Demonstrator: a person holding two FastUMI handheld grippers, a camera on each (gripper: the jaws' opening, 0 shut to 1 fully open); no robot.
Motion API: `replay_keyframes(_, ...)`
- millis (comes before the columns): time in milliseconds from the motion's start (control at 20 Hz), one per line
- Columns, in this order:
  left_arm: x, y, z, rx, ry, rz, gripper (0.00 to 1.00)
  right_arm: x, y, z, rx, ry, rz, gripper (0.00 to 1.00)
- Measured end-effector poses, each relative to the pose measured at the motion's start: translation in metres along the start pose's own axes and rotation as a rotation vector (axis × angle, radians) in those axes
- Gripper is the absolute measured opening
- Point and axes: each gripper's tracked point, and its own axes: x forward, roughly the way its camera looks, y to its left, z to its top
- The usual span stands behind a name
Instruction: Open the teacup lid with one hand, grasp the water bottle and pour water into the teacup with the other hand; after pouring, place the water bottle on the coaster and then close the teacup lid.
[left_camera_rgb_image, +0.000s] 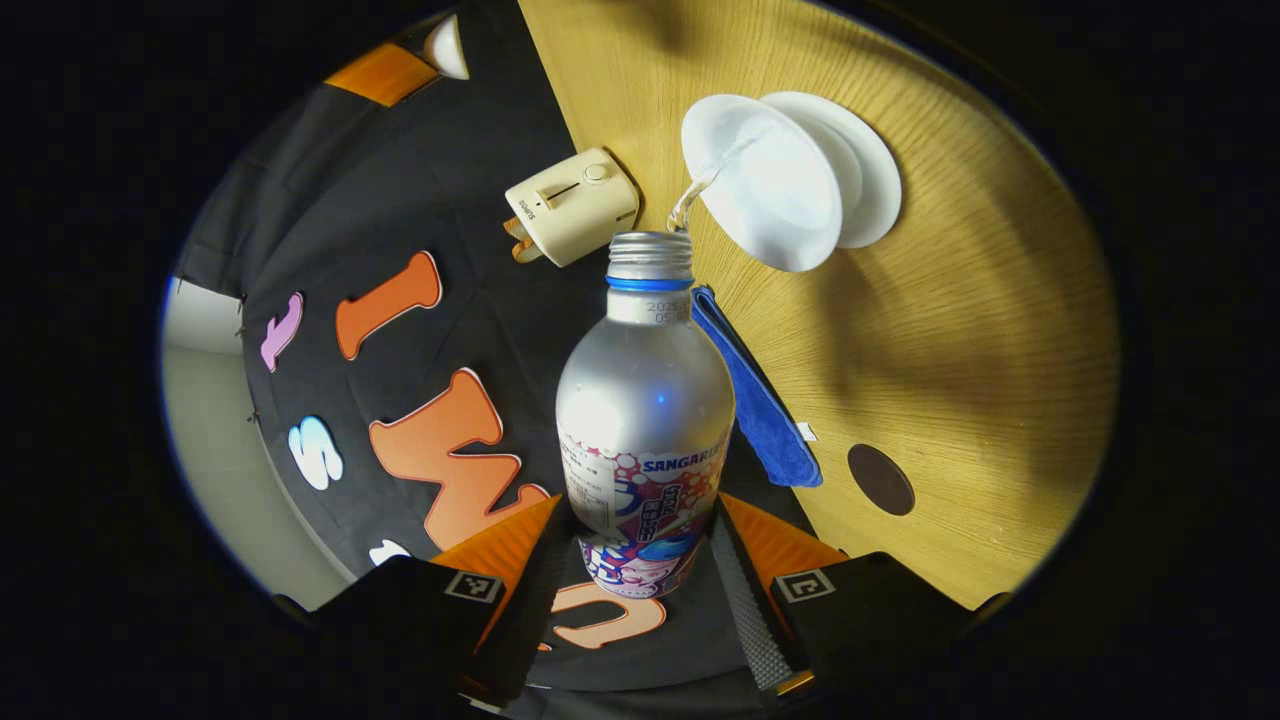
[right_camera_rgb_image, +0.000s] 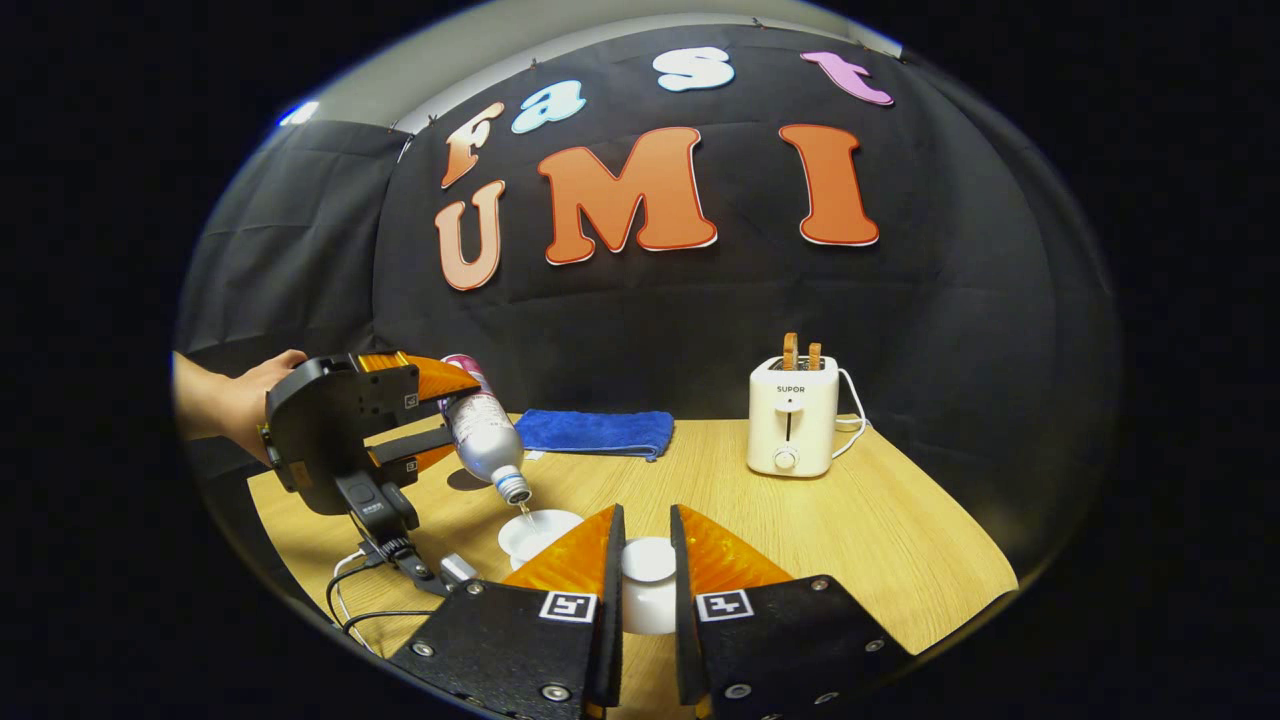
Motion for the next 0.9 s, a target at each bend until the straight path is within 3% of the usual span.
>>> replay_keyframes(550, -0.004, 0.005, -0.001, 0.002, 0.001, 0.019, 0.85, -0.001, 0.006, 0.001, 0.002, 0.005, 0.006, 0.22)
replay_keyframes(900, -0.004, 0.001, -0.005, -0.107, -0.008, 0.019, 0.83, 0.002, 0.011, 0.002, 0.007, 0.002, 0.014, 0.22)
